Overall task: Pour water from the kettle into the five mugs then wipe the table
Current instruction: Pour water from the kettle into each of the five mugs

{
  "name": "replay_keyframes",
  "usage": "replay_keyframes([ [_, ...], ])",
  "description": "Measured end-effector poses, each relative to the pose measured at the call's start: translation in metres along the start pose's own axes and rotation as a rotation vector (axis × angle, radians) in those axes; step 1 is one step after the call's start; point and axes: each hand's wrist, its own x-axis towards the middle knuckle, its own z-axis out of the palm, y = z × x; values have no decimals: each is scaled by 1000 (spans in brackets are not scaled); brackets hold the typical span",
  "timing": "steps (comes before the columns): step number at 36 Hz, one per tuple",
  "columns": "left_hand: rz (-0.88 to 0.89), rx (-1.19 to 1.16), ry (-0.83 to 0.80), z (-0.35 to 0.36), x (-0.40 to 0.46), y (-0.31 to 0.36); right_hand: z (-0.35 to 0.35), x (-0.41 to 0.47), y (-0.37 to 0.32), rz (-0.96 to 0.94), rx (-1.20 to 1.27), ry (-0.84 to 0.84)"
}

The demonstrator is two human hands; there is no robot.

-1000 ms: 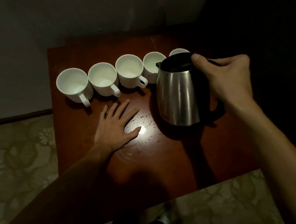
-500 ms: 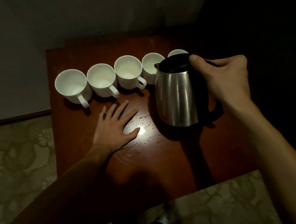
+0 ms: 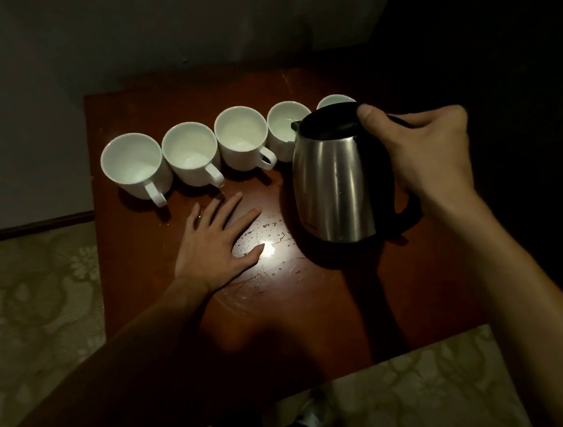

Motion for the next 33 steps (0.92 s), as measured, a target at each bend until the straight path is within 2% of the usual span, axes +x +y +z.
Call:
replay_keyframes([
  [33,9,8,-7,1,0,0,-2,2,-2,-10,-18,-11],
])
